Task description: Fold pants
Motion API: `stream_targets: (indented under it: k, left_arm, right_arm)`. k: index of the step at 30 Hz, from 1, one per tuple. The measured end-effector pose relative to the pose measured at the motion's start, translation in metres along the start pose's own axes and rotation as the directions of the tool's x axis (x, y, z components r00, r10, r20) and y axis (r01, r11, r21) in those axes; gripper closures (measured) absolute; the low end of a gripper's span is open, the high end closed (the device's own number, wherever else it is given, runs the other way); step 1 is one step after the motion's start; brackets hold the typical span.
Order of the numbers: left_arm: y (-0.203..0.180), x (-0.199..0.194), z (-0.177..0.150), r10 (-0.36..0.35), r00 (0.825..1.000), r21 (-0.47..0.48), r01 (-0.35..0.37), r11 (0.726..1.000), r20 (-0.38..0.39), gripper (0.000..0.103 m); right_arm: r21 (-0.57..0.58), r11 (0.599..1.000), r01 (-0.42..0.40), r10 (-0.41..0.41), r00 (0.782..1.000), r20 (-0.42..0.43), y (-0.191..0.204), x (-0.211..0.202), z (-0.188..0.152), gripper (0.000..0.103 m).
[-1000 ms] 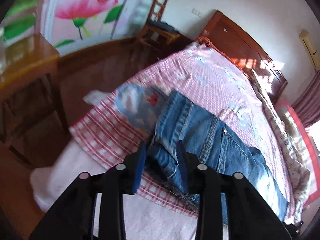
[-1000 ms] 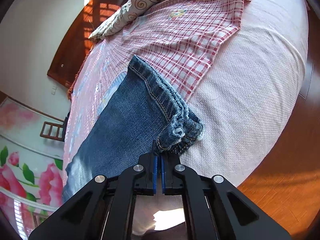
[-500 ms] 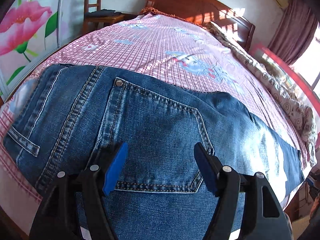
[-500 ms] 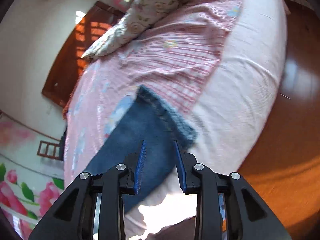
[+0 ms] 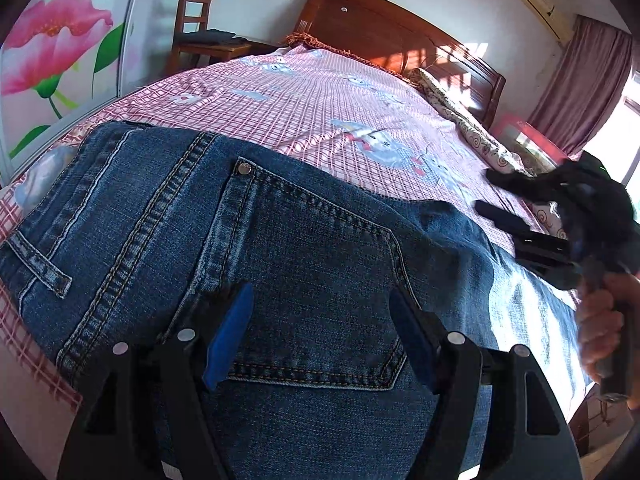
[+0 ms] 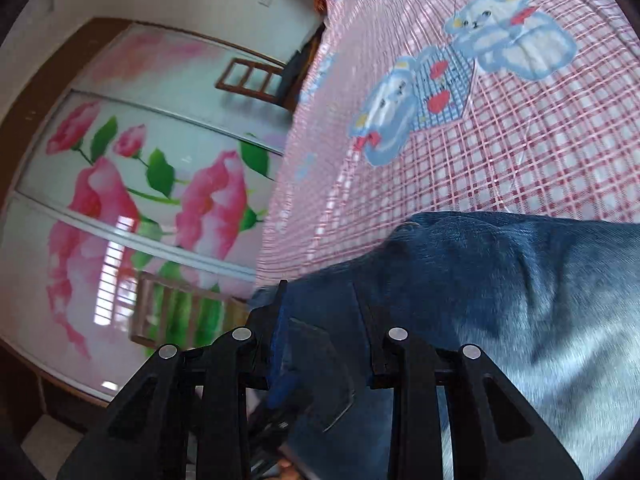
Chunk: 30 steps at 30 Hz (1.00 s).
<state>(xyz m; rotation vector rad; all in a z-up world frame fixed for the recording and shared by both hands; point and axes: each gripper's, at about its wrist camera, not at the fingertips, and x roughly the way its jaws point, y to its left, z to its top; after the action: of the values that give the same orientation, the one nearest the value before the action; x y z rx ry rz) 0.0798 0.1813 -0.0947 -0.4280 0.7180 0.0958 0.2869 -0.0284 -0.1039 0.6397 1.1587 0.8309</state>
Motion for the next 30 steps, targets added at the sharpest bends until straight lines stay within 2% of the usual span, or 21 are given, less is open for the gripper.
stream_targets:
  k: [1,2,3,4,5,8,10,11,15,16,17,18,20,21,22,23,24,25,28,29,30]
  left_arm:
    - [0.001,0.000,0.000,-0.011,1.000,0.006,0.011,1.000,0.000,0.033]
    - [0.002,0.000,0.000,-0.025,1.000,0.008,0.025,1.000,0.000,0.033]
    - [0.003,0.000,0.000,-0.040,0.999,0.008,0.040,0.999,0.000,0.033]
    - [0.005,-0.001,-0.001,-0.052,0.999,0.010,0.052,0.999,0.000,0.033]
    - [0.005,-0.001,-0.001,-0.060,0.998,0.012,0.060,0.998,0.000,0.033]
    - [0.005,-0.001,-0.002,-0.064,0.998,0.013,0.064,0.998,0.009,0.033]
    - [0.004,-0.001,-0.003,-0.059,0.998,0.015,0.058,0.998,0.012,0.033]
    - [0.004,-0.001,-0.003,-0.059,0.998,0.012,0.059,0.998,0.013,0.033]
    - [0.002,0.000,-0.002,-0.047,0.999,0.004,0.047,0.999,0.015,0.033]
    - [0.001,0.000,-0.003,-0.042,0.999,0.006,0.042,0.999,0.015,0.033]
    - [0.000,0.001,-0.003,-0.038,0.999,0.009,0.038,0.999,0.015,0.033]
    - [-0.001,0.001,-0.003,-0.035,0.999,0.015,0.035,0.999,0.015,0.033]
    - [-0.003,0.002,-0.003,-0.026,1.000,0.033,0.026,0.999,0.009,0.033]
    - [-0.004,0.003,-0.003,-0.019,1.000,0.042,0.019,0.999,0.006,0.033]
    - [-0.005,0.003,-0.003,-0.015,1.000,0.047,0.015,0.999,0.005,0.033]
    - [-0.006,0.003,-0.003,-0.012,1.000,0.052,0.011,0.999,0.005,0.033]
    - [-0.007,0.004,-0.003,-0.006,1.000,0.060,0.005,0.998,0.007,0.033]
    - [-0.009,0.004,-0.003,0.003,1.000,0.073,-0.003,0.997,0.007,0.033]
    - [-0.014,0.006,-0.005,0.029,1.000,0.122,-0.030,0.992,0.008,0.033]
    - [-0.016,0.006,-0.005,0.035,0.999,0.136,-0.036,0.990,0.011,0.033]
    - [-0.018,0.006,-0.006,0.041,0.999,0.148,-0.042,0.988,0.012,0.033]
  right_arm:
    - [0.000,0.998,0.065,-0.065,0.998,-0.022,-0.007,0.015,0.003,0.075]
    - [0.013,0.995,0.103,-0.102,0.994,-0.027,-0.021,0.024,0.010,0.103]
    - [0.070,0.994,0.084,-0.084,0.996,-0.009,-0.036,0.024,0.017,0.103]
    - [0.142,0.990,0.024,-0.027,1.000,0.016,-0.048,0.022,0.021,0.103]
    - [0.152,0.988,0.025,-0.027,0.999,0.017,-0.049,0.022,0.023,0.103]
    - [-0.003,0.990,0.143,-0.143,0.990,0.009,-0.018,0.022,0.019,0.103]
    - [-0.003,0.991,0.136,-0.136,0.990,0.047,-0.007,0.011,0.017,0.103]
    - [-0.010,0.995,0.103,-0.102,0.993,0.066,0.001,0.006,0.012,0.103]
    - [-0.040,0.999,-0.011,0.011,1.000,-0.014,0.020,0.025,0.002,0.103]
    - [-0.056,0.998,-0.007,0.005,0.999,-0.043,0.021,0.036,-0.001,0.103]
    - [-0.072,0.997,0.038,-0.043,0.997,-0.071,0.016,0.045,-0.005,0.103]
    - [-0.083,0.989,0.122,-0.130,0.987,-0.097,0.007,0.055,-0.006,0.103]
    - [-0.002,0.997,0.077,-0.077,0.995,-0.058,-0.011,0.050,-0.005,0.103]
    - [0.025,0.994,0.108,-0.108,0.994,-0.008,-0.008,0.036,-0.005,0.102]
    - [0.036,0.996,0.081,-0.082,0.996,0.041,-0.004,0.018,-0.008,0.102]
    - [0.038,0.999,-0.004,0.001,0.996,0.090,-0.001,-0.006,-0.015,0.102]
    - [0.031,0.997,-0.067,0.062,0.988,0.142,0.001,-0.033,-0.026,0.102]
    - [0.011,0.997,-0.081,0.077,0.979,0.191,0.001,-0.064,-0.039,0.102]
    - [-0.028,0.998,-0.051,0.058,0.937,0.345,-0.021,-0.167,-0.089,0.101]
    - [0.000,1.000,-0.013,0.012,0.921,0.390,-0.035,-0.202,-0.107,0.085]
    - [0.046,0.999,0.030,-0.047,0.894,0.445,-0.051,-0.238,-0.129,0.057]
